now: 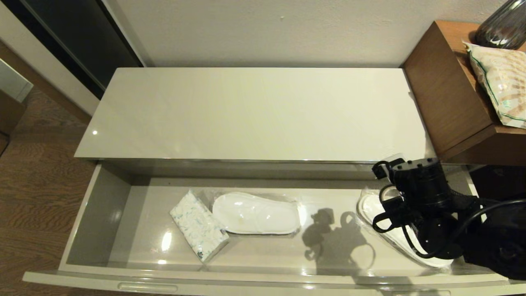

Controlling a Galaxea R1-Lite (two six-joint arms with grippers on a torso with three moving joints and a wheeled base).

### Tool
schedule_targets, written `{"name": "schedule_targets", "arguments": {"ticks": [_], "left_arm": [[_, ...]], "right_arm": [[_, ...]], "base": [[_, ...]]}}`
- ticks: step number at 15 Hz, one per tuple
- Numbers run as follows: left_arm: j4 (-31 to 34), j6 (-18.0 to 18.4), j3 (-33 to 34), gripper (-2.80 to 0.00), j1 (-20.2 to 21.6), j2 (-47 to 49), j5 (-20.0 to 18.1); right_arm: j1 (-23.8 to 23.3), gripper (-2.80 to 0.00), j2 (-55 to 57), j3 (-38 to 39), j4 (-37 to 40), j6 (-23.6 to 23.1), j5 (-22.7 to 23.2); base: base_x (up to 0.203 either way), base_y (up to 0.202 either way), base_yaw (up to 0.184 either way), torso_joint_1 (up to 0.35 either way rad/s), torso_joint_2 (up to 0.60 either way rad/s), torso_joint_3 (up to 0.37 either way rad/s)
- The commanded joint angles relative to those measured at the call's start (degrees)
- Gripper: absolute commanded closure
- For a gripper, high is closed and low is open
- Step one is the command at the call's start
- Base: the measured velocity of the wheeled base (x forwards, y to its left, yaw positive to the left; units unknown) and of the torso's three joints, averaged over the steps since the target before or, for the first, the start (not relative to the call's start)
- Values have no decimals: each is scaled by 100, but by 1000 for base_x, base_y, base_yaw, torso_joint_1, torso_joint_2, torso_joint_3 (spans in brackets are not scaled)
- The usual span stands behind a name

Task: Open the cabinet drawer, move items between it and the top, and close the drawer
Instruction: Put the disposable slippers in the drawer

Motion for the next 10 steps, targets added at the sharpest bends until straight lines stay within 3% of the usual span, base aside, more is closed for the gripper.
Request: {"name": "schedule_targets", "arguments": {"ticks": [1, 5, 10], "left_arm": [[-5, -1, 0, 0, 5, 7, 2], [-1, -1, 0, 0, 5, 7, 2], [-2, -1, 0, 0, 5, 7, 2]], "right_arm": [[-6, 0, 440, -15, -102, -22, -378], [-10, 0, 1193, -137, -94, -99, -531], [-15, 0, 2265, -1127, -27, -519, -717]], "base": [[0, 0, 0, 0, 0, 0], [0, 0, 0, 0, 0, 0], [0, 0, 0, 0, 0, 0]]}}
